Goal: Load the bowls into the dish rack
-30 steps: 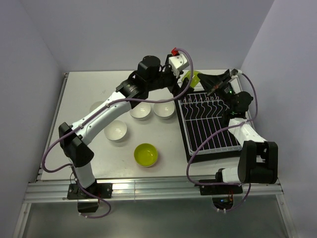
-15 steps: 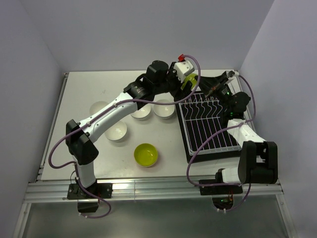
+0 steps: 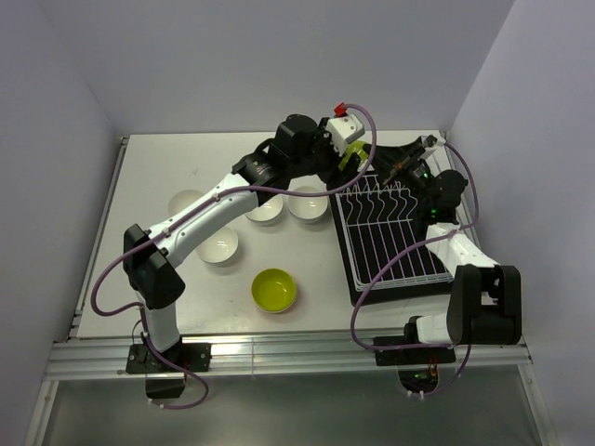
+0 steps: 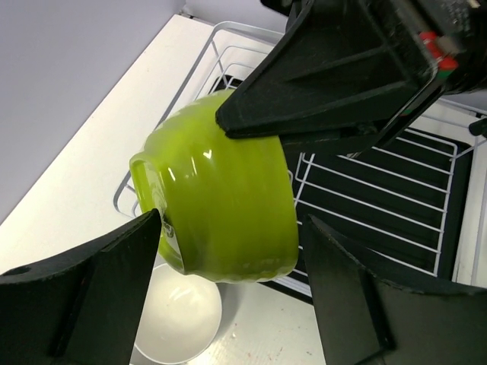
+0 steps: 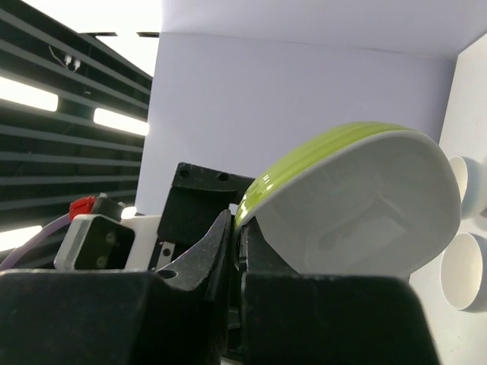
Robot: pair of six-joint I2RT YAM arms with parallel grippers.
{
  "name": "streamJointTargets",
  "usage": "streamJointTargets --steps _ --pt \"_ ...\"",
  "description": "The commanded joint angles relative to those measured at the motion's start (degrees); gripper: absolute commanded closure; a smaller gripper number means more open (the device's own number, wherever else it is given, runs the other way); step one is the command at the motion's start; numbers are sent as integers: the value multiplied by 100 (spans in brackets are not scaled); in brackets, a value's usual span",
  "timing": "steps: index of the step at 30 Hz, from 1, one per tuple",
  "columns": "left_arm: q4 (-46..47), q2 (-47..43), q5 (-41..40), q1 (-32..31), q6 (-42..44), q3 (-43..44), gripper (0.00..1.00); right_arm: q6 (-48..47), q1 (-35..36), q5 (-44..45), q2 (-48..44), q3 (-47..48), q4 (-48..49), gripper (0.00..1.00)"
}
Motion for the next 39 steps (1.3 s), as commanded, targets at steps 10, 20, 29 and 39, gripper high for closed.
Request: streamJointTargets --steps 10,20,29,39 --pt "194 -20 214 -58 -185 361 37 -89 22 -25 -235 -43 54 100" --pt "27 94 170 -58 -202 511 87 -229 22 -165 -270 62 -209 100" --pt "149 42 -102 -58 -220 476 100 -634 22 -385 -296 256 -1000 67" --pt "395 42 -392 -49 158 432 100 -1108 13 -596 -340 467 -1922 34"
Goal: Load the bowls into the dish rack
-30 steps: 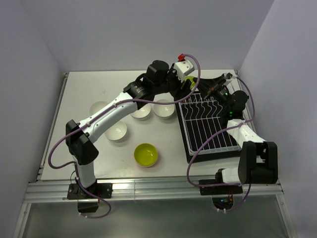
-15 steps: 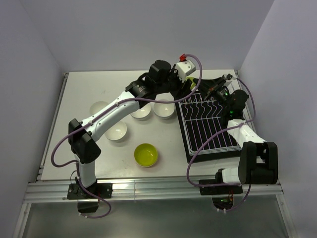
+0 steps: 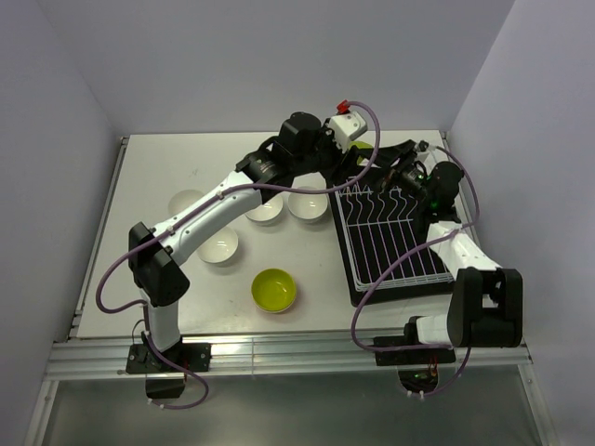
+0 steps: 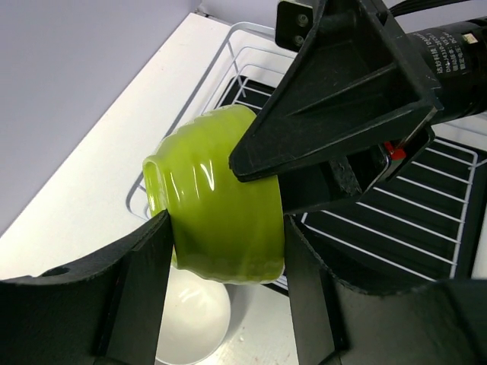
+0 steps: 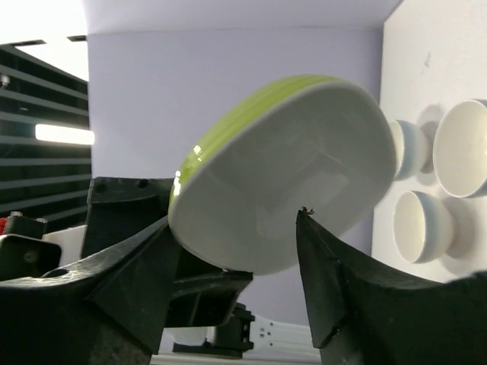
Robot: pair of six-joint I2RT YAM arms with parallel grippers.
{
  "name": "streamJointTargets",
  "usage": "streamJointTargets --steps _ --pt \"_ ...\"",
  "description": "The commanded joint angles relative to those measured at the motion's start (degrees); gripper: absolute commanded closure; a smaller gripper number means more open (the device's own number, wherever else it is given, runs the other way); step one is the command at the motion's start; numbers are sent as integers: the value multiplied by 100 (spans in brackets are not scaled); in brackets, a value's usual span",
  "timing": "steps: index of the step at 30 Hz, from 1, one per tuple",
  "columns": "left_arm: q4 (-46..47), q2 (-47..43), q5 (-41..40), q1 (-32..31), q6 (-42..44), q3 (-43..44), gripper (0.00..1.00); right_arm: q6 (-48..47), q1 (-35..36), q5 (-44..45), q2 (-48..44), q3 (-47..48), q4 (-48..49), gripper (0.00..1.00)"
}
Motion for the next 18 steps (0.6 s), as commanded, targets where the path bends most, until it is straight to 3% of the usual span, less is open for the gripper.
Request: streamJointTargets --steps 1,6,12,18 --pt "559 -146 -183 -27 315 124 100 -435 4 -211 -277 342 -412 32" --pt "630 -41 -271 34 571 185 100 -919 -127 -422 -496 518 -1088 19" --pt "674 170 -323 79 817 299 100 -1964 -549 -545 -734 914 -2213 15" --pt "780 293 -376 96 773 317 100 -2167 -1233 -853 -796 1002 -2478 14"
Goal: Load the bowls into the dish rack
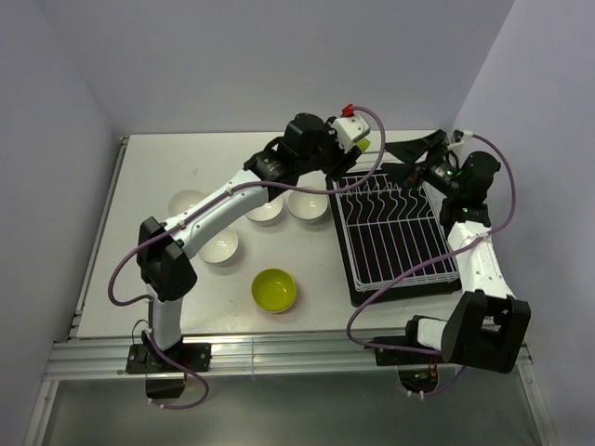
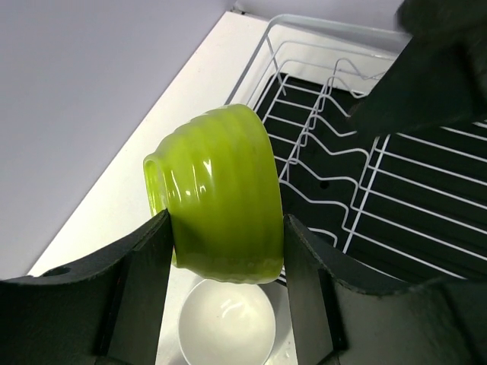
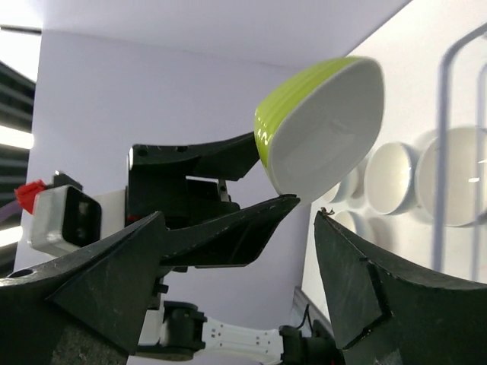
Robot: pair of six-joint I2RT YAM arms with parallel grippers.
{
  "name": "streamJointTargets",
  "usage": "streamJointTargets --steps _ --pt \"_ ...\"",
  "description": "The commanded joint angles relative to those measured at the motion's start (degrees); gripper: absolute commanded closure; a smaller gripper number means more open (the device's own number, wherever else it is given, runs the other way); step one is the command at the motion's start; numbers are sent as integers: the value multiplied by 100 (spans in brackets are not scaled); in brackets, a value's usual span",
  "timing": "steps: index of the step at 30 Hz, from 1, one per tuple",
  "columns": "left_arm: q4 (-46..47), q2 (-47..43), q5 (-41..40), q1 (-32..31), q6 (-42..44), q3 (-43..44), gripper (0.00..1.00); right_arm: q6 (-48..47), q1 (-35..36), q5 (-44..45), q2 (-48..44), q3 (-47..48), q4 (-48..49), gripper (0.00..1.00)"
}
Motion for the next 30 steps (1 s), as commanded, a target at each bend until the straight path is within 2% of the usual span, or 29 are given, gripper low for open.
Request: streamJointTargets --steps 1,9,15,17,20,21,24,28,30 --pt "419 31 -86 0 71 293 100 -434 -376 -307 -109 274 -391 14" --pt "340 391 -340 -35 -218 706 100 -1497 -1123 -596 -31 801 -1672 14" --pt "630 707 -587 -298 -648 960 100 -2744 -1826 -659 154 1320 -2974 14" --pt "752 839 -911 -395 -754 1092 100 -2947 -2080 -632 198 1469 -3212 14" --pt "876 1094 -1298 -588 -1000 1364 100 -3378 -2301 -519 295 1750 -3669 14" --pt "989 1182 -1429 -659 -1123 1443 100 -3797 -2388 -474 391 1873 -4097 14" --pt "1401 1139 -1448 -712 -1455 1244 100 -4397 -2407 -290 549 2383 -4863 16" --pt "1983 867 -1649 -738 -1458 698 100 -4136 -2398 -184 322 2227 -4603 20" --pt "2010 796 -1738 -738 -1458 592 100 -3594 -2398 -184 85 2016 -4068 23"
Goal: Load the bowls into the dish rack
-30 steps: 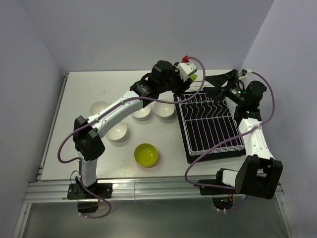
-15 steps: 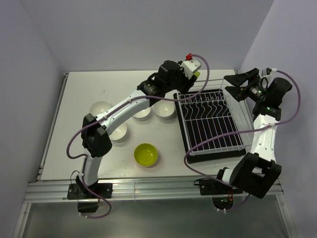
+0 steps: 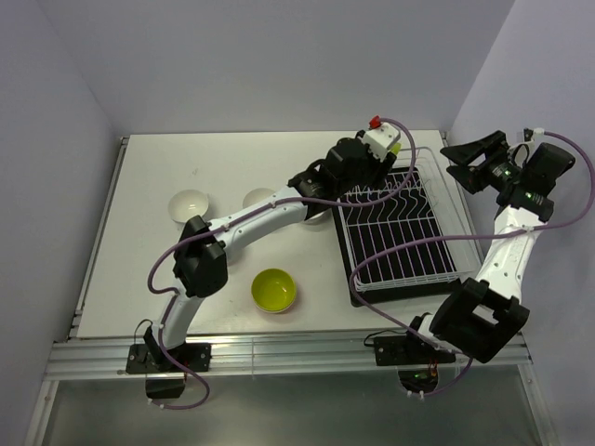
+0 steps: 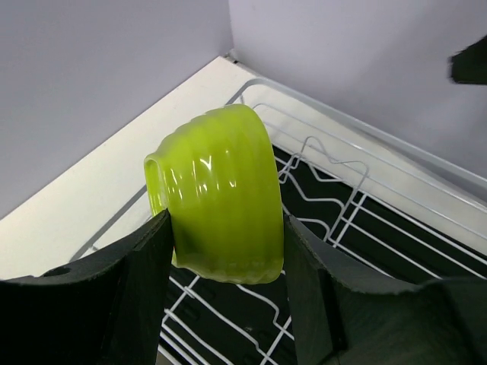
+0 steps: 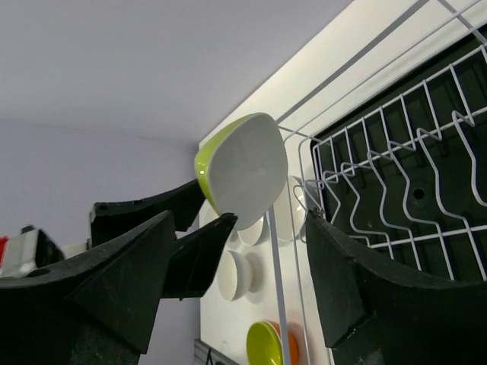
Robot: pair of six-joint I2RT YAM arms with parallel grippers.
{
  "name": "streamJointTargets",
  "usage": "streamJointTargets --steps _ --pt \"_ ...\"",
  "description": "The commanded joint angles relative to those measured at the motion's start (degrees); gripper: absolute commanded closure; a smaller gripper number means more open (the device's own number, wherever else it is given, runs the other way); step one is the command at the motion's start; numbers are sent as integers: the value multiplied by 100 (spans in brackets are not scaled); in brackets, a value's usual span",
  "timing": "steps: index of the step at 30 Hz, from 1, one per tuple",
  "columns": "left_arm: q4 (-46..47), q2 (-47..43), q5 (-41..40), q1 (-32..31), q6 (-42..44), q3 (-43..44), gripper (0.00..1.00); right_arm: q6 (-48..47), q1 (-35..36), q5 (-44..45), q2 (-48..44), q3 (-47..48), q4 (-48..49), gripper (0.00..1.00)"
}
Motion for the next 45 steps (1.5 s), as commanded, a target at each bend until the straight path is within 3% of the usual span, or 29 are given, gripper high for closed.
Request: streamJointTargets --steps 1,4,8,11,14,21,29,32,34,45 --pt "727 -483 -407 55 -190 -125 100 444 19 80 -451 -293 504 24" --pt "806 -588 -460 46 -111 -353 100 771 185 273 -680 -435 918 26" --pt "928 -702 -478 38 177 -634 100 315 606 914 -812 -120 638 24" --pt "1314 -931 -513 11 503 -1090 100 -81 949 1389 -734 354 173 23" --pt "1640 -1281 -495 -24 933 -1651 100 -423 1179 2004 -392 1110 -940 24" --pt "4264 -2240 -31 -358 3847 -3788 100 -801 1303 1288 -223 1761 -1612 22" --pt "5927 -2689 497 -393 6406 -5352 100 -2084 1697 406 242 2517 -3271 16" --pt "6490 -2724 708 -393 6988 -5827 100 -2243 1987 423 216 2483 -3414 14" --pt "6711 -2759 726 -393 7174 -6004 100 -2463 2172 624 164 2404 -3537 2" --pt "7231 -2821 1342 -402 8019 -6524 100 -2596 3191 1372 23 2070 -3380 0"
